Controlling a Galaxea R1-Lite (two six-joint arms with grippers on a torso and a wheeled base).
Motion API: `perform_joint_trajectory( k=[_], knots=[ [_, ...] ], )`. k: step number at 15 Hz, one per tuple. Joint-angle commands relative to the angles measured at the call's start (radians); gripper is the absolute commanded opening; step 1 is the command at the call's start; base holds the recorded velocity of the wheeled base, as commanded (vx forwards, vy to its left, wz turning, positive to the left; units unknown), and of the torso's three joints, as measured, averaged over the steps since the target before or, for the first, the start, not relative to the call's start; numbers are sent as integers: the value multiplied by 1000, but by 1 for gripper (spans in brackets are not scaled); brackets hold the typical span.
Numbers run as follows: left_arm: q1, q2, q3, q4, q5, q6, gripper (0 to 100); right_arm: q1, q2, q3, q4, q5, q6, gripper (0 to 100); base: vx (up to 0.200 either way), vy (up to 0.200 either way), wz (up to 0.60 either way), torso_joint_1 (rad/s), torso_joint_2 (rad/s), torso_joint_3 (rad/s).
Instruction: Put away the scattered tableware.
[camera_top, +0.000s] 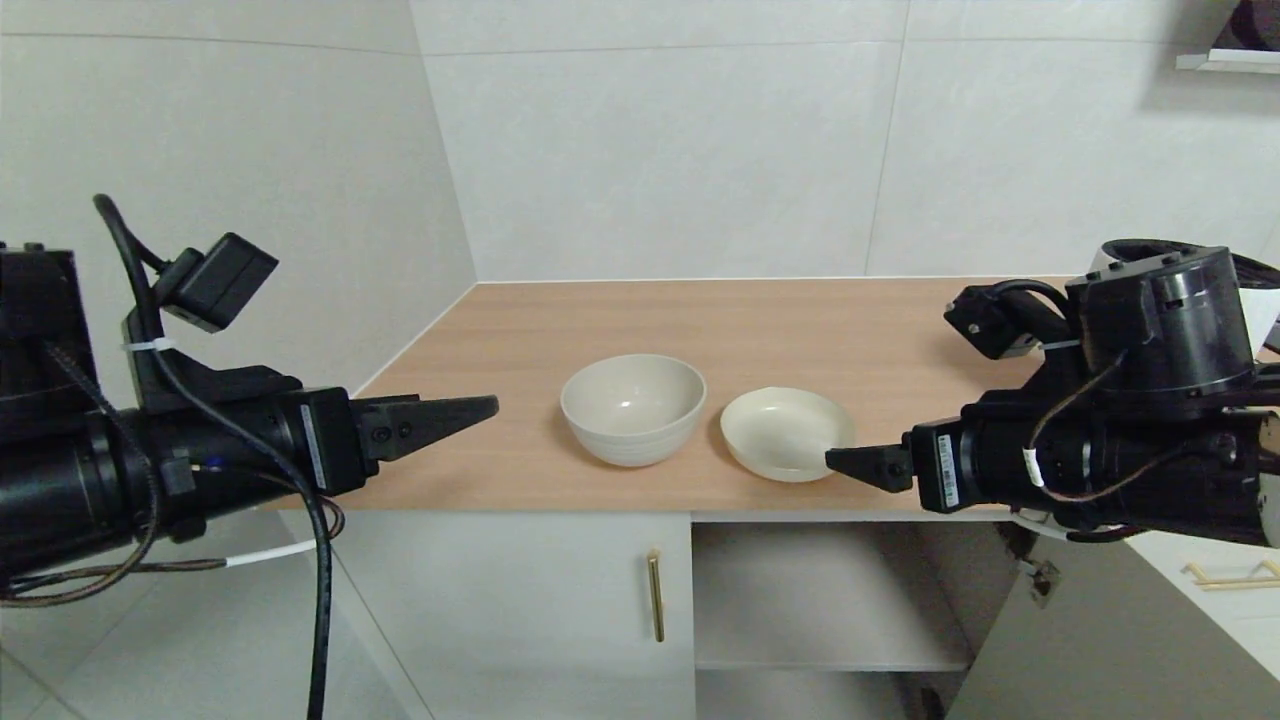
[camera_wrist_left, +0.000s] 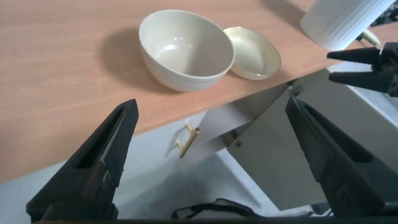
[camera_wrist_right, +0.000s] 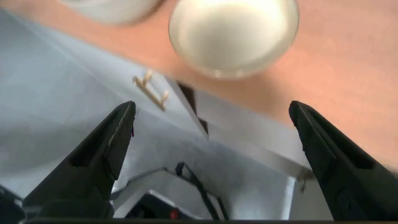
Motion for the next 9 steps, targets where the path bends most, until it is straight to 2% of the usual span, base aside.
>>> perform_joint_trajectory(
  k=[1,2,3,4,5,7,8,9],
  knots=[
    [-5,45,-119,123,0,-41,100,-13,58,-75,29,0,3,100,0,0,0,0,0,0],
    [-5,71,-201,252,3,-46,100,-20,91,-127,63,3,3,100,0,0,0,0,0,0],
    [-2,84,-235,304,5,-52,100,-25,108,-153,72,11,5,100,0,0,0,0,0,0],
    [-2,119,-277,376,5,-93,100,-27,138,-193,84,23,28,100,0,0,0,0,0,0],
    [-4,142,-290,379,2,-153,100,-30,167,-201,86,23,78,100,0,0,0,0,0,0],
    [-16,194,-328,378,16,-235,100,-56,189,-243,109,22,140,100,0,0,0,0,0,0],
    [-25,220,-343,378,39,-268,100,-62,195,-274,152,15,143,100,0,0,0,0,0,0],
    [-44,262,-368,378,95,-320,100,-63,206,-316,224,8,181,100,0,0,0,0,0,0]
  ],
)
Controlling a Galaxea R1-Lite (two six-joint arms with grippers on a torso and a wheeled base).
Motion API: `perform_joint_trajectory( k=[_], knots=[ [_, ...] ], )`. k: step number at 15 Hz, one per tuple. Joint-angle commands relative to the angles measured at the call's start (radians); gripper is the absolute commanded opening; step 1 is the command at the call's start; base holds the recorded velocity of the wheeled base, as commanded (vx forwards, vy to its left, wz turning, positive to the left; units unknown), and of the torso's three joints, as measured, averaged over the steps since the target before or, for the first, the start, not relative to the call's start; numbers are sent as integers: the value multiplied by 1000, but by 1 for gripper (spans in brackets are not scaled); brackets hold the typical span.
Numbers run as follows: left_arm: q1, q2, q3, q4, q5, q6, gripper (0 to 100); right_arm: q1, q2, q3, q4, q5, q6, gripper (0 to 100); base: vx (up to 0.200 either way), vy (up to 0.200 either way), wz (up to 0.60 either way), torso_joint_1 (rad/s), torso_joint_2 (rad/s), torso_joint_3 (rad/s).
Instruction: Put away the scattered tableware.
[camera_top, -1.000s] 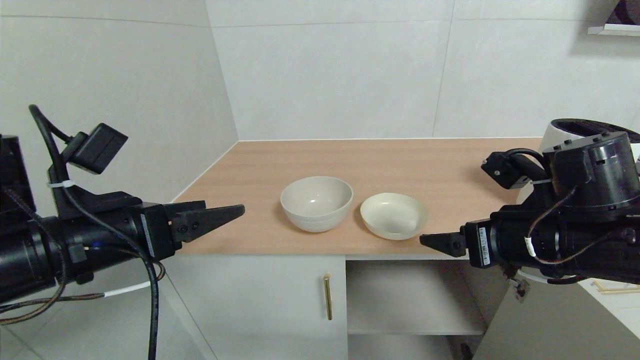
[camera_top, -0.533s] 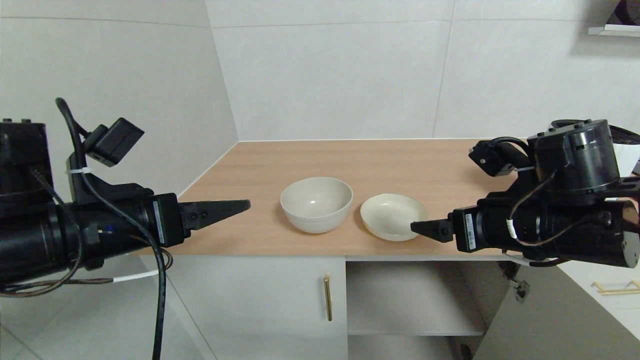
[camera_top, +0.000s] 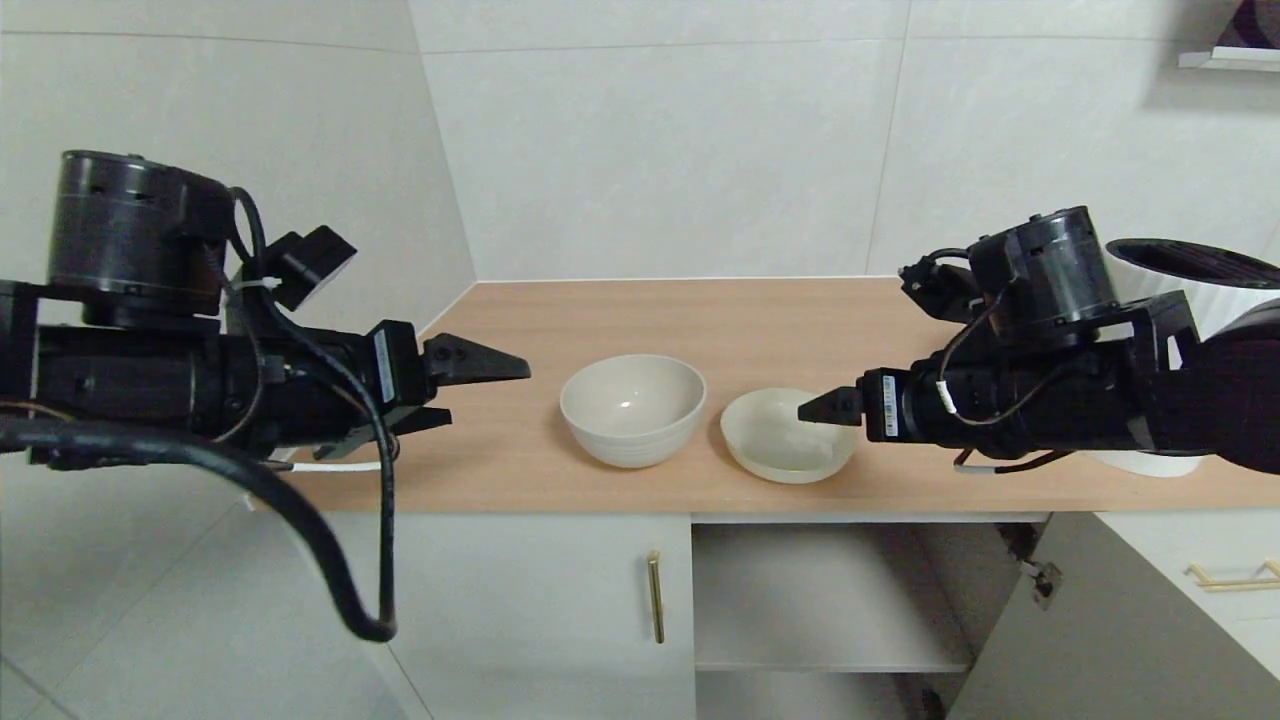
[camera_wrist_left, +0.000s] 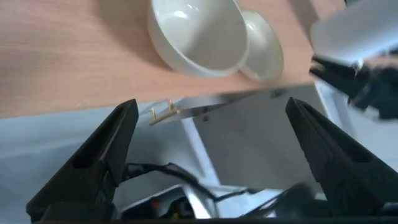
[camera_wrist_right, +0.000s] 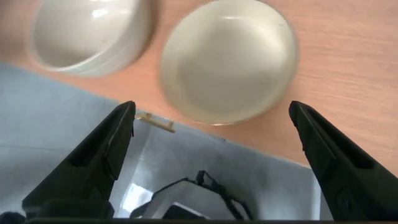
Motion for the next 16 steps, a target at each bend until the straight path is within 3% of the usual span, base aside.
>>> perform_joint_trajectory(
  k=[1,2,4,6,16],
  knots=[
    [-28,95,-43,1,54,-49,100,-7,39,-63,50,-11,37,100,0,0,0,0,0,0],
    [-56,148,-64,-7,123,-89,100,-7,79,-104,67,-64,86,100,0,0,0,0,0,0],
    [-76,224,-71,-76,208,-148,100,-5,123,-121,60,-135,92,100,0,0,0,0,0,0],
    [-83,288,-67,-168,261,-174,100,-5,123,-119,60,-132,92,100,0,0,0,0,0,0],
    [-125,340,-71,-206,257,-200,100,-13,115,-115,59,-133,93,100,0,0,0,0,0,0]
  ],
)
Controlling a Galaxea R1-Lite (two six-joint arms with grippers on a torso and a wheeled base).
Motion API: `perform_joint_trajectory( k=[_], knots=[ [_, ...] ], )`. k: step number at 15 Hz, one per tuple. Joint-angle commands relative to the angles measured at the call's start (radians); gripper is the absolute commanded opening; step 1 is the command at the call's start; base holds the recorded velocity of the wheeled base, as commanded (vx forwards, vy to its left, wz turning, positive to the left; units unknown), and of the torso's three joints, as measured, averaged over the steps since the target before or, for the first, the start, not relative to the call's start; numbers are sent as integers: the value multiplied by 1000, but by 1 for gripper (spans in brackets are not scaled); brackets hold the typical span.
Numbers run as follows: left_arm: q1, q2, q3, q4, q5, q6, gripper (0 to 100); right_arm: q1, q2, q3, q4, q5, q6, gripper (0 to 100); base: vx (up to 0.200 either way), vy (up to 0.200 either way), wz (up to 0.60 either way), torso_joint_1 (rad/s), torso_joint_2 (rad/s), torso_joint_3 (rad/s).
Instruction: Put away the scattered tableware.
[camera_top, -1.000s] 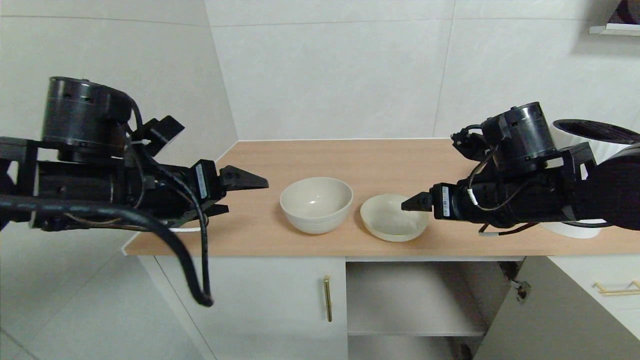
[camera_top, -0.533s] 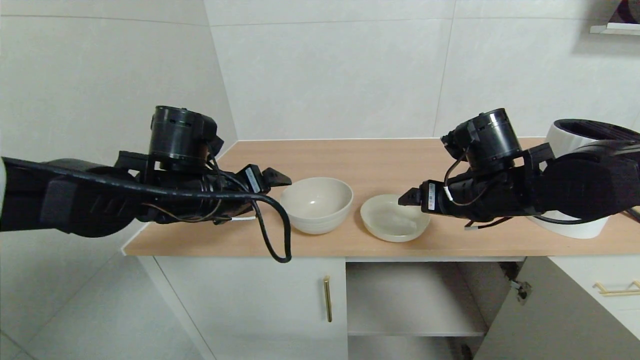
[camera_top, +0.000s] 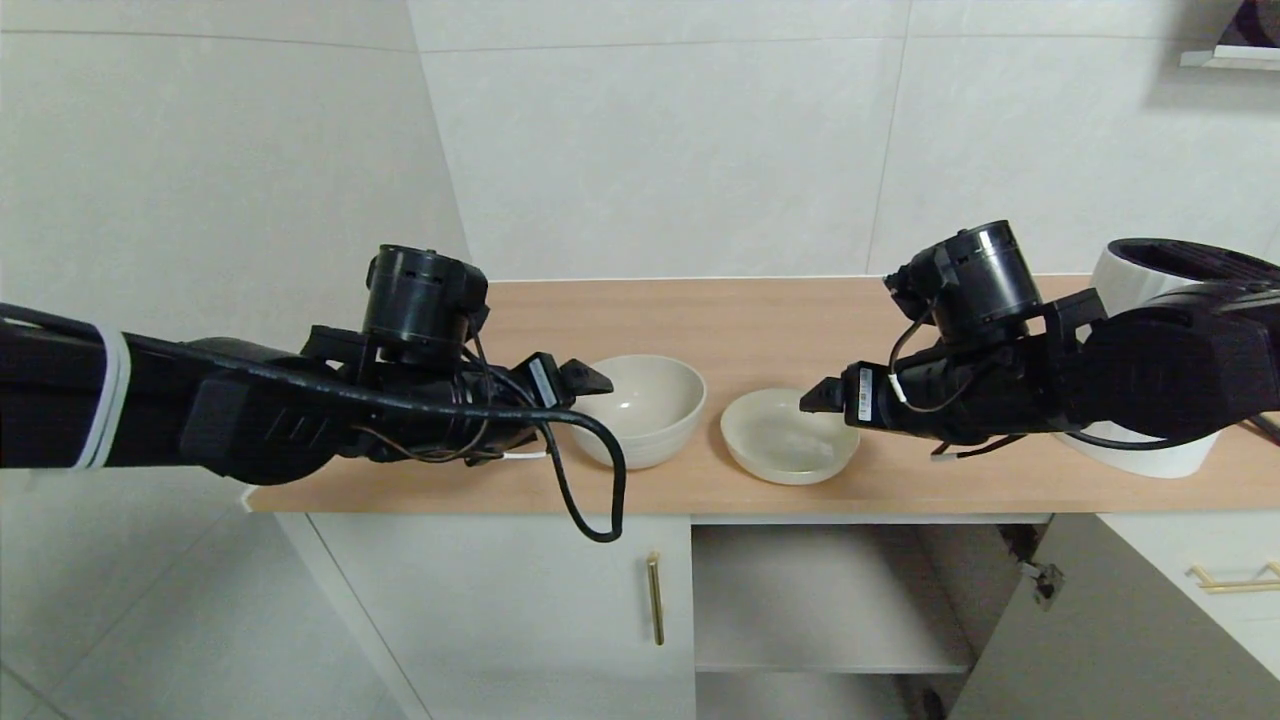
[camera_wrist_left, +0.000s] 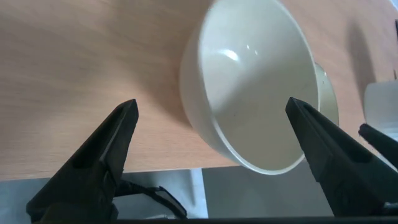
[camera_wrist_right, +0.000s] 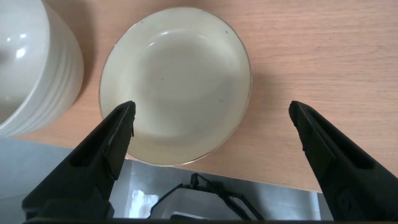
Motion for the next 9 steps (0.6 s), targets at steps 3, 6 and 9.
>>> perform_joint_trajectory(
  k=[3,6,9],
  knots=[
    [-8,31,0,0,1,-2,100,0,-7,3,0,0,0,100,0,0,0,0,0,0],
    [-8,30,0,0,1,-5,0,0,-7,3,0,1,0,100,0,0,0,0,0,0],
    [-8,30,0,0,2,-5,0,2,-10,5,2,1,0,100,0,0,0,0,0,0]
  ],
)
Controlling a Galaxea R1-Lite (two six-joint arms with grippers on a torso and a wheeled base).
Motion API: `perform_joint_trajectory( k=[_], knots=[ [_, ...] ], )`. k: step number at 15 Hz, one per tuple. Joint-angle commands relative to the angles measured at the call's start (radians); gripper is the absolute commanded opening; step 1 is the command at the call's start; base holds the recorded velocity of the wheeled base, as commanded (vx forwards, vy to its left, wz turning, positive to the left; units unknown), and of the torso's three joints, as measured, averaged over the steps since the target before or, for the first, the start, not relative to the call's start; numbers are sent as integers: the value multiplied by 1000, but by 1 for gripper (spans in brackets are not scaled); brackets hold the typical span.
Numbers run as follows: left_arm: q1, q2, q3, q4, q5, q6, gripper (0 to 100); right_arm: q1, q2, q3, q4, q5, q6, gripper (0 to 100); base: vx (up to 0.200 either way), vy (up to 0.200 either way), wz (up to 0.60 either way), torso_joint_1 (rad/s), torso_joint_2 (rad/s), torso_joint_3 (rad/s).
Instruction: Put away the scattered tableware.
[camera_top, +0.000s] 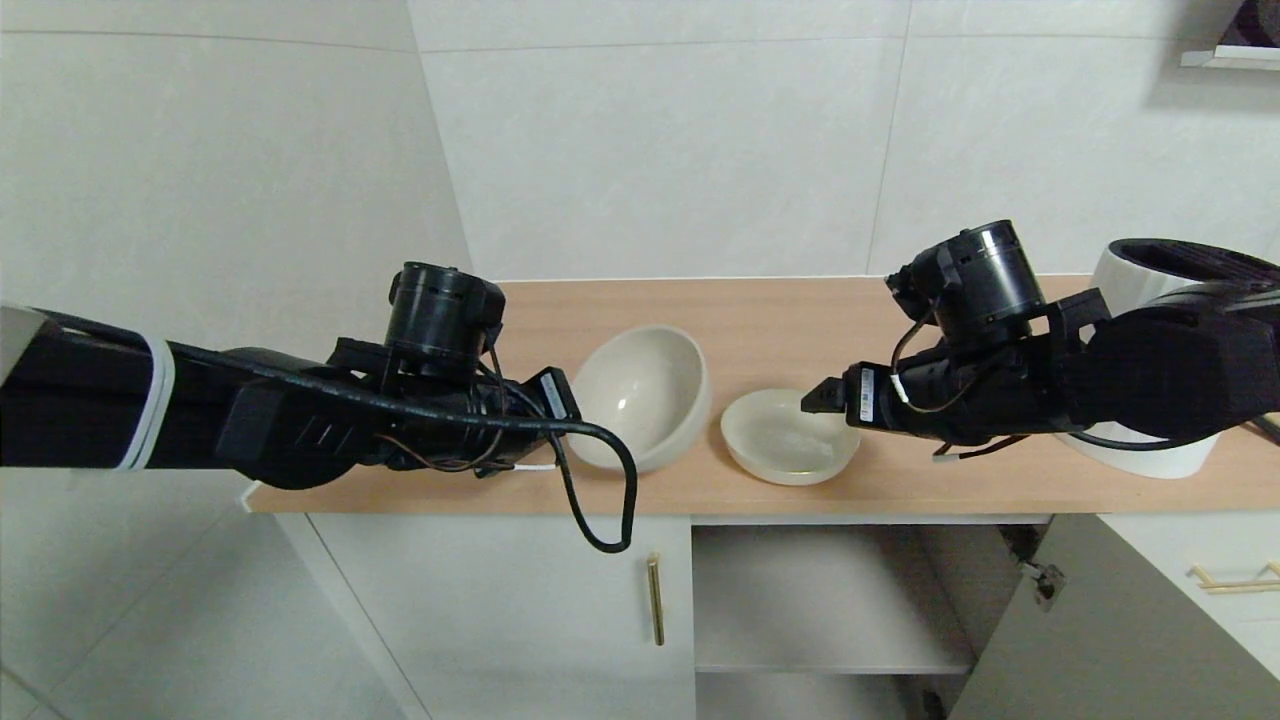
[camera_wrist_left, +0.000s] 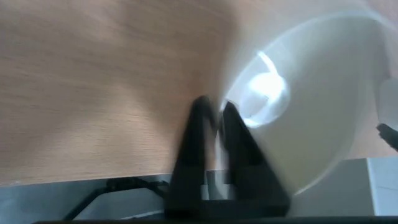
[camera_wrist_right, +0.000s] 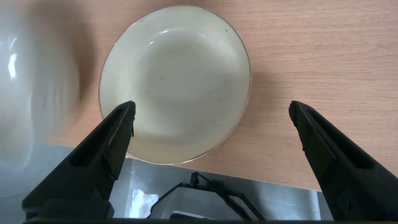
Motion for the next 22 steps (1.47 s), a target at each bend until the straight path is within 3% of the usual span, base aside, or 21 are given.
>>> perform_joint_trajectory(
  k=[1,6,11,22],
  knots=[
    [0,-3,1,1,1,1,0,1,-5,0,0,0,0,100,0,0,0,0,0,0],
    [0,-28,4,2,2,1,0,1,21,-7,-1,-16,-3,100,0,0,0,0,0,0],
    [0,-42,7,2,2,1,0,2,103,-10,-57,-151,-17,100,0,0,0,0,0,0],
    [0,-43,10,2,4,2,0,1,137,-23,-55,-152,-29,100,0,0,0,0,0,0]
  ],
)
